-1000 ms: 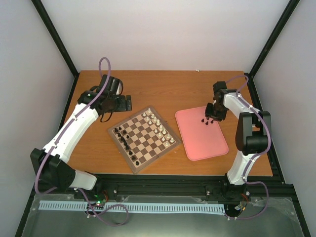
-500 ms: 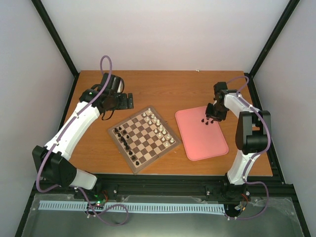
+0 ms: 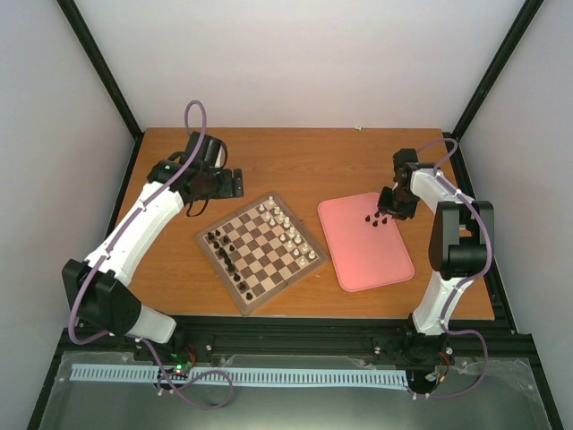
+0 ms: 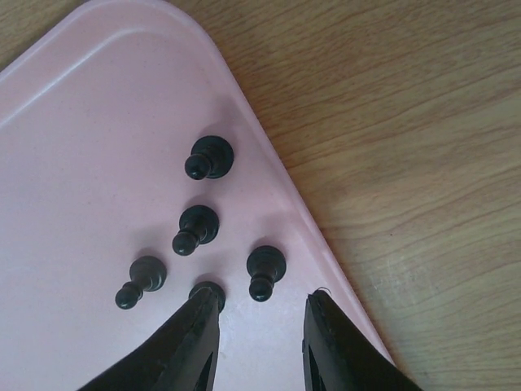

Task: Set up the chess pieces on the board
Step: Pick up the chess piece from the storage box.

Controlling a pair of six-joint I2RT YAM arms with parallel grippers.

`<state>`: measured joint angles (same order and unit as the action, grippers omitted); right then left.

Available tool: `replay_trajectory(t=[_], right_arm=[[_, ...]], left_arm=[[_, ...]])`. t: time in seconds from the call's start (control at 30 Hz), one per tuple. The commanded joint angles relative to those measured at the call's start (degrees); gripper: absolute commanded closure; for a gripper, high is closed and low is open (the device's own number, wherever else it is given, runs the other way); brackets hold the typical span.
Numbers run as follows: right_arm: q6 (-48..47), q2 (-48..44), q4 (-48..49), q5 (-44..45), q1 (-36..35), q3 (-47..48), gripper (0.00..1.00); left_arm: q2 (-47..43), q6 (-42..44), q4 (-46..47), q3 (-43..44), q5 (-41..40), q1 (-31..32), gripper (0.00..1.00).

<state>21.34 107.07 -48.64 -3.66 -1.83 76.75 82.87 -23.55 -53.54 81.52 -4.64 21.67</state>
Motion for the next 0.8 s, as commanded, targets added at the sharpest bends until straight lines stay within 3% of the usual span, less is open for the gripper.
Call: replay_trajectory(t=[0.0, 0.5, 0.77], right_arm=[[-0.7, 1.7, 0.5, -0.1, 0.5, -0.6, 0.7], [-1.7, 4.5, 1.4, -0.6, 0.5, -0.3, 0.78], [-2.1, 4.7, 1.7, 0.3, 0.5, -0.1, 0.92]], left_arm=[[0.6, 1.1, 1.1, 2.9, 0.4, 0.3, 0.03], [1.9, 1.0, 0.9, 4.3, 0.3, 0.3, 0.03], [1.7, 1.0, 0.4, 4.6, -0.4, 0.3, 0.03]])
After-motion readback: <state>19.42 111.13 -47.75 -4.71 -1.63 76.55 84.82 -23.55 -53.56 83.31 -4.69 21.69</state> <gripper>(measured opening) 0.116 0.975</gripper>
